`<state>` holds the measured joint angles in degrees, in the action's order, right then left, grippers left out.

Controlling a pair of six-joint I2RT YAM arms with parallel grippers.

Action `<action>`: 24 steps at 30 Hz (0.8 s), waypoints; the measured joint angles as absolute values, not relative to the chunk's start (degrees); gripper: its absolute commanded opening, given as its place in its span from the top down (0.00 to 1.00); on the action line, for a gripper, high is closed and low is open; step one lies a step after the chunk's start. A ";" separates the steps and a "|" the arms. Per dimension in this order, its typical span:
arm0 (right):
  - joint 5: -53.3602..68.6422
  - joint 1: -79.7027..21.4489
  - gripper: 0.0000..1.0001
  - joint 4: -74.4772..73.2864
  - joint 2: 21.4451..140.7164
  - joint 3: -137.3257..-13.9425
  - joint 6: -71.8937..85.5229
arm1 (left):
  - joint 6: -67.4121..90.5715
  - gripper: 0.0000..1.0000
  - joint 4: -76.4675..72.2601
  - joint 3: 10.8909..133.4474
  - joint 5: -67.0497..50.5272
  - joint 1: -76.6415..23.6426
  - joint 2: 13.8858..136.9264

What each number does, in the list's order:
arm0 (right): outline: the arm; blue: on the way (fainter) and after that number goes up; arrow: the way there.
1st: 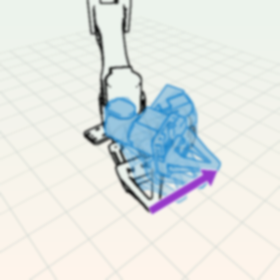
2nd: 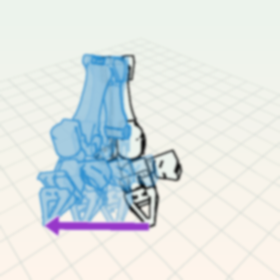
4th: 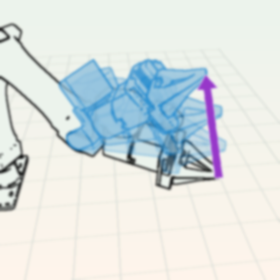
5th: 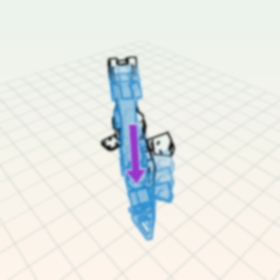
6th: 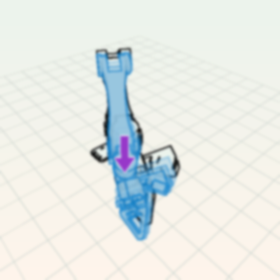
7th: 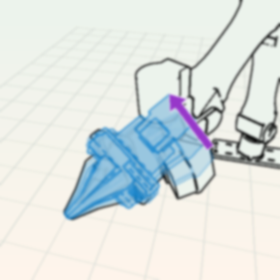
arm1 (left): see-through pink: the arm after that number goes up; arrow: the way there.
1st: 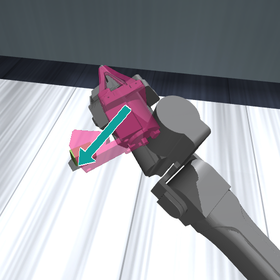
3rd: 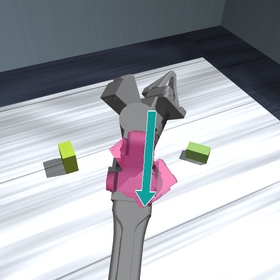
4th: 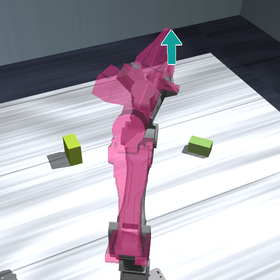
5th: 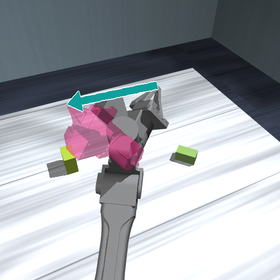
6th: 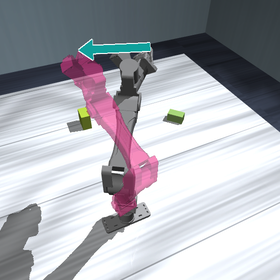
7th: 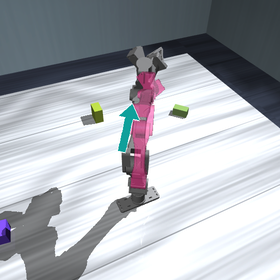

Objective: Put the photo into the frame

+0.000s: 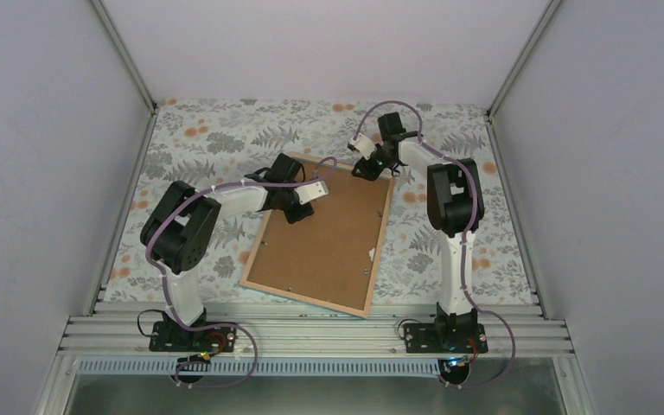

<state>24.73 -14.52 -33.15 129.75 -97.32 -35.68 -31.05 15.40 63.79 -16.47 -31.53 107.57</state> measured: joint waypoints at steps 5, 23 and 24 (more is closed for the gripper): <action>24.73 -14.48 0.86 -31.92 129.51 -97.10 -36.40 | -31.05 0.71 15.22 63.79 -15.94 -31.53 107.57; 22.83 -14.55 0.66 -34.76 134.21 -106.45 -32.67 | -27.18 0.70 13.89 65.49 -14.02 -31.51 109.51; 22.48 -14.55 0.63 -34.72 135.52 -108.64 -31.44 | -26.13 0.71 13.43 66.39 -13.58 -31.51 110.26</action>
